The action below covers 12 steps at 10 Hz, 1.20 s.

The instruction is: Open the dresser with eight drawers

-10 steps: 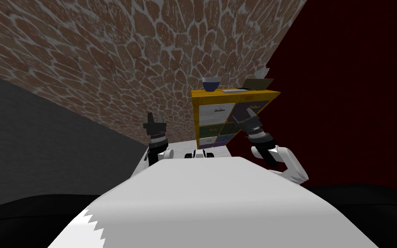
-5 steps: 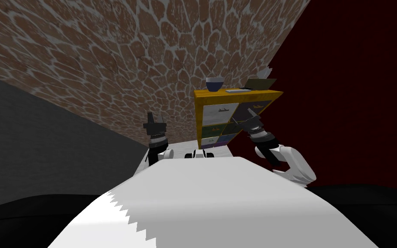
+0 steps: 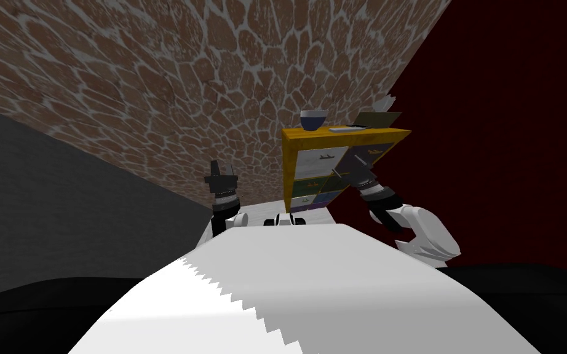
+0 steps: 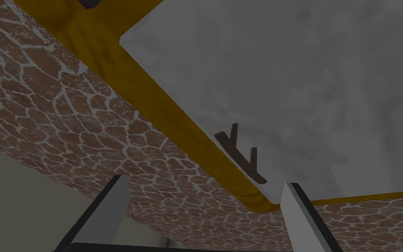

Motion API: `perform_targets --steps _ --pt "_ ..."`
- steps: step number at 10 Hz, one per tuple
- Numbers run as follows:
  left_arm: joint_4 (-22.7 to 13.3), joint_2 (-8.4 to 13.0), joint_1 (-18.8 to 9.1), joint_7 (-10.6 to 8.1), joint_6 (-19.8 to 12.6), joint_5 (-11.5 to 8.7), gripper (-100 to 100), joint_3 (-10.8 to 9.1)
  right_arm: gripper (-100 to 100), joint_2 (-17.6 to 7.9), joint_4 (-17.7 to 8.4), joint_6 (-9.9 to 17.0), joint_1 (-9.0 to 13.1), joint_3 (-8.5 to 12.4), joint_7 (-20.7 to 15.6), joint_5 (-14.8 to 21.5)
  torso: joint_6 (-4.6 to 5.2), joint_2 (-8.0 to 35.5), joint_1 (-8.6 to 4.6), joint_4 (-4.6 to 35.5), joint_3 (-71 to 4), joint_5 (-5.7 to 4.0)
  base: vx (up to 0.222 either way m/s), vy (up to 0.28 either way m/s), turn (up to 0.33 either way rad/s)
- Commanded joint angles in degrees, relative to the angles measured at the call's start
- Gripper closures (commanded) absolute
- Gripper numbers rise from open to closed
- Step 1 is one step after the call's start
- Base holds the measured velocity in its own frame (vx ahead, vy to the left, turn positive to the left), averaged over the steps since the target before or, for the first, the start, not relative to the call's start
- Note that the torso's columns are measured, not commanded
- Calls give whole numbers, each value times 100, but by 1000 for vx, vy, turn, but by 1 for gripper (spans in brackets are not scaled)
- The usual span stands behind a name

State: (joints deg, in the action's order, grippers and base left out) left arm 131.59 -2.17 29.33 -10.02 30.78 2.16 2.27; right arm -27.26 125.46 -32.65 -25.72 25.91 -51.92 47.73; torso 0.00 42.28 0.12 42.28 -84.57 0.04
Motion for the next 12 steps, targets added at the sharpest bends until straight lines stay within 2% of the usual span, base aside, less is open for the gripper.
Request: perform_targets --steps 1,8,11,12 --pt "0 0 0 0 0 0 0 0 -100 -98 -103 26 44 107 -358 240 0 -1 -16 0 -1 -3 15 58 1" --pt "0 0 0 0 0 0 0 0 -100 -405 -459 94 207 445 -1387 1043 0 4 -14 1 2 -4 12 86 -3" --pt "0 1 0 0 0 0 0 -1 -100 -516 -550 115 251 555 -1694 1298 0 1 -20 0 1 -6 6 58 -11" --pt "0 1 0 0 0 0 0 -1 -100 -493 -527 109 240 531 -1606 1235 0 0 -16 0 0 -5 6 25 -5"
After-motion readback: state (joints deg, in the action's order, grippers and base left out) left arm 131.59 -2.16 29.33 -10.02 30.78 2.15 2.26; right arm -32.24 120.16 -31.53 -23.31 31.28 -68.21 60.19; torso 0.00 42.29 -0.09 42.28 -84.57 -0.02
